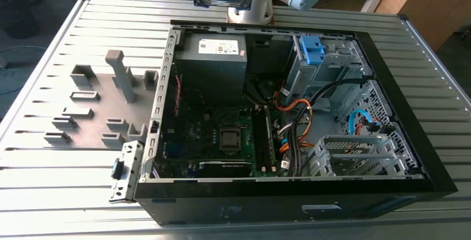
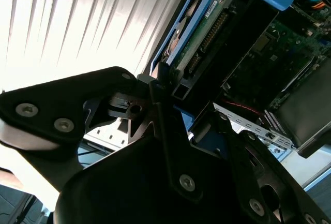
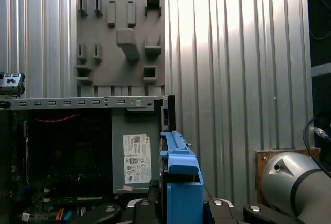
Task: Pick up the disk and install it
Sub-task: 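Pick up the disk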
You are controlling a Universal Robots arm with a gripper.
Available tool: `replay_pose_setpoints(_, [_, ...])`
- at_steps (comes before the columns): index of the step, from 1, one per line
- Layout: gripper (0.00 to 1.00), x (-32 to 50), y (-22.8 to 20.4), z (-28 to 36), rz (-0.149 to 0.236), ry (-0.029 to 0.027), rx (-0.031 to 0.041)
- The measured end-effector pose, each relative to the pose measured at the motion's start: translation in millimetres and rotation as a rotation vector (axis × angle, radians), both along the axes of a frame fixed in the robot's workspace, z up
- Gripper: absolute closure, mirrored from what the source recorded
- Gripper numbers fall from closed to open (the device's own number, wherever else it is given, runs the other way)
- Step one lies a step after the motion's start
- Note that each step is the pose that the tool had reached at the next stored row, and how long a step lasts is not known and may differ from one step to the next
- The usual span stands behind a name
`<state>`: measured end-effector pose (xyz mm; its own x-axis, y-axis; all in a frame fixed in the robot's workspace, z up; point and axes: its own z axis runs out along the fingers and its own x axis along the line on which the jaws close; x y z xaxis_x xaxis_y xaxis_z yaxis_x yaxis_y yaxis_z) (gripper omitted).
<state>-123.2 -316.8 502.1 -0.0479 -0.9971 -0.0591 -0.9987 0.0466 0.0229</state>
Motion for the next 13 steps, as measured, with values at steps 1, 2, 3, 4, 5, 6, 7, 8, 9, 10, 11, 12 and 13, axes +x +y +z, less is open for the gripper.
replay_pose_setpoints(1, [0.64, 0.8, 0.0, 0.0, 0.0, -0.0001, 0.0001])
replay_pose_setpoints(2, [0.64, 1.7, 0.0, 0.0, 0.0, -0.0001, 0.0001])
replay_pose_setpoints(3, [0.64, 2.6, 0.0, 0.0, 0.0, -0.0001, 0.0])
replay_pose_setpoints(4, [0.64, 3.4, 0.0, 0.0, 0.0, -0.0001, 0.0001])
replay_pose_setpoints(5, [0.64, 4.3, 0.0, 0.0, 0.0, -0.0001, 0.0])
replay_pose_setpoints(6, [0.64, 6.5, 0.0, 0.0, 0.0, -0.0001, 0.0001])
replay_pose_setpoints(7, [0.64, 7.5, 0.0, 0.0, 0.0, -0.0001, 0.0001])
replay_pose_setpoints(8, [0.64, 8.4, 0.0, 0.0, 0.0, 0.0, 0.0])
replay_pose_setpoints(9, [0.64, 9.4, 0.0, 0.0, 0.0, 0.0, 0.0])
replay_pose_setpoints(10, [0.64, 10.2, 0.0, 0.0, 0.0, 0.0, 0.0])
replay_pose_setpoints(11, [0.64, 11.1, 0.0, 0.0, 0.0, 0.0, 0.0])
replay_pose_setpoints(12, [0.64, 12.0, 0.0, 0.0, 0.0, -0.0001, 0.0001])
replay_pose_setpoints(13, [0.64, 12.9, 0.0, 0.0, 0.0, -0.0001, 0.0001])
